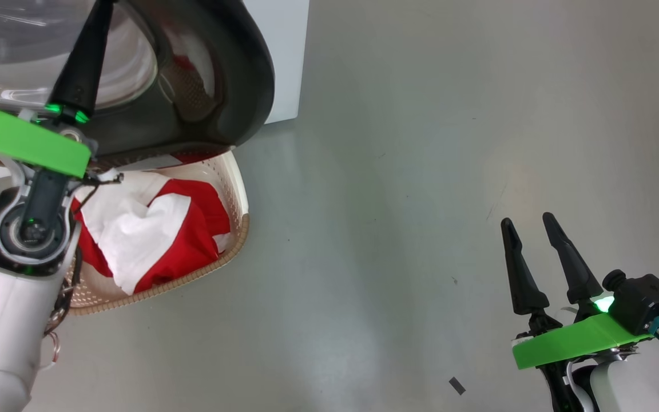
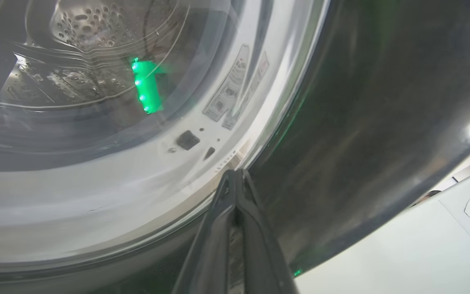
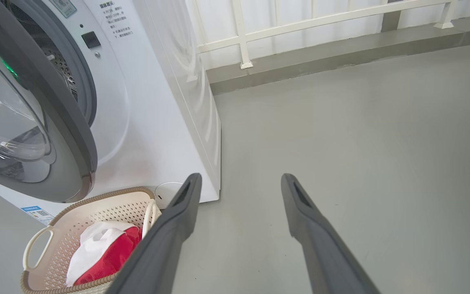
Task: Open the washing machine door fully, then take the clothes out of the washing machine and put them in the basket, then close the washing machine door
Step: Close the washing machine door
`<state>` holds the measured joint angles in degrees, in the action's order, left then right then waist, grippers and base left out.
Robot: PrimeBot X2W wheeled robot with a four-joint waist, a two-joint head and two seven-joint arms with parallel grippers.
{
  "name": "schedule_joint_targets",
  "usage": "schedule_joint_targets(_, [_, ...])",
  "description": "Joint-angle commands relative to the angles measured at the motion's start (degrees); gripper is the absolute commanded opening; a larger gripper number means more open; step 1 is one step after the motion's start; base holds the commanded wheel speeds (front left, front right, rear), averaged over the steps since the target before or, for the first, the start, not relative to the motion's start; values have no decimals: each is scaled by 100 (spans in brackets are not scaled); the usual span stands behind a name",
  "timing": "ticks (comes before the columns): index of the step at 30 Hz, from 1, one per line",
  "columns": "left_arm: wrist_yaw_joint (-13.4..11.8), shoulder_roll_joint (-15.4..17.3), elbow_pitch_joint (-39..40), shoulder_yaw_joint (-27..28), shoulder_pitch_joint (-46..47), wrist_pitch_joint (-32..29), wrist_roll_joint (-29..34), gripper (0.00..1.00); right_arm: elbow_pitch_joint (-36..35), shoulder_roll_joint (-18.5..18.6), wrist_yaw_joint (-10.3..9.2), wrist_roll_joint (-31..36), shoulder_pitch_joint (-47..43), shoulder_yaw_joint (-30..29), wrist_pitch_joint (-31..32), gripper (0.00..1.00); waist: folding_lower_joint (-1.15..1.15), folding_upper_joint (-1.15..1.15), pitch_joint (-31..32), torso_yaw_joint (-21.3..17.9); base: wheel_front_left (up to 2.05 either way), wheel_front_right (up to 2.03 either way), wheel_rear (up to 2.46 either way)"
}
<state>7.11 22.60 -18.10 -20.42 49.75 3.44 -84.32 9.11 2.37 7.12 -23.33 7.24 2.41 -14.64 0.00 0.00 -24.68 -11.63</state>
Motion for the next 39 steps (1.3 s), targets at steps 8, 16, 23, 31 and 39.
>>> schedule_joint_targets(8, [37,338,167,-259,-160,391,-122,0,-105,51,36,70,-28,88,-36,100,0,0,222,124,0,0,0])
schedule_joint_targets(16, [37,404,272,-782,-1083,1003,-16,30,-48,51,36,374,-148,-54,-36,100,0,0,583,449,0,0,0])
schedule_joint_targets(23, [37,302,174,-780,-1914,1150,304,100,-3,51,36,624,-316,-184,-36,100,0,0,890,810,0,0,0])
schedule_joint_targets(31, [37,-16,128,53,-2941,1154,867,100,64,51,36,741,-580,-328,-36,100,0,0,1220,1131,0,0,0])
schedule_joint_targets(39, [37,-47,54,552,-3732,1155,1609,100,99,51,36,756,-799,-411,-36,100,0,0,1428,1255,0,0,0])
